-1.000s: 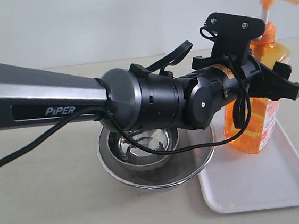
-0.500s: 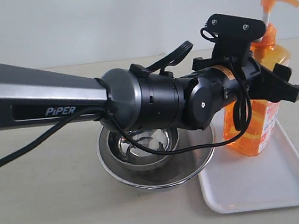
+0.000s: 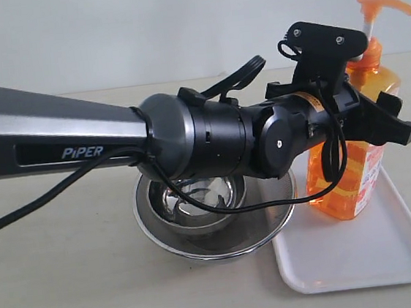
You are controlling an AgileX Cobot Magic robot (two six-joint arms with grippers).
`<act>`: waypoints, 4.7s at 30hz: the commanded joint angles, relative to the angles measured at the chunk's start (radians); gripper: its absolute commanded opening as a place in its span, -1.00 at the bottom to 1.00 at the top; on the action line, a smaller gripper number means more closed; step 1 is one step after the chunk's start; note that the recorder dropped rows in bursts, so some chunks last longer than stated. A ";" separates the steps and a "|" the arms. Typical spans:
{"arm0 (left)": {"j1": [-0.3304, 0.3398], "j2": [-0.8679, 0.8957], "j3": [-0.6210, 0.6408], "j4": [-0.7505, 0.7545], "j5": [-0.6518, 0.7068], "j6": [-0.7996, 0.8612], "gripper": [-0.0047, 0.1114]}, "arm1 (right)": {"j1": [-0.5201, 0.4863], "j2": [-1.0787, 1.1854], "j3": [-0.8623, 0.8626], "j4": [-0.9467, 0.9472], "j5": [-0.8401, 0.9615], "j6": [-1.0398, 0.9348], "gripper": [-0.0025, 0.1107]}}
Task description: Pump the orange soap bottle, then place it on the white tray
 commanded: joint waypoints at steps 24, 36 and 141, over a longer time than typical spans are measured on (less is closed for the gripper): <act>-0.001 -0.093 -0.011 0.006 -0.050 -0.017 0.87 | 0.000 -0.029 0.002 0.012 -0.015 -0.015 -0.96; 0.016 -0.321 -0.011 0.006 0.395 0.202 0.87 | 0.000 -0.029 0.002 0.022 -0.013 -0.015 -0.96; 0.429 0.043 0.000 -1.305 1.231 1.722 -0.84 | -0.958 1.015 0.040 -0.550 -1.841 0.676 -0.96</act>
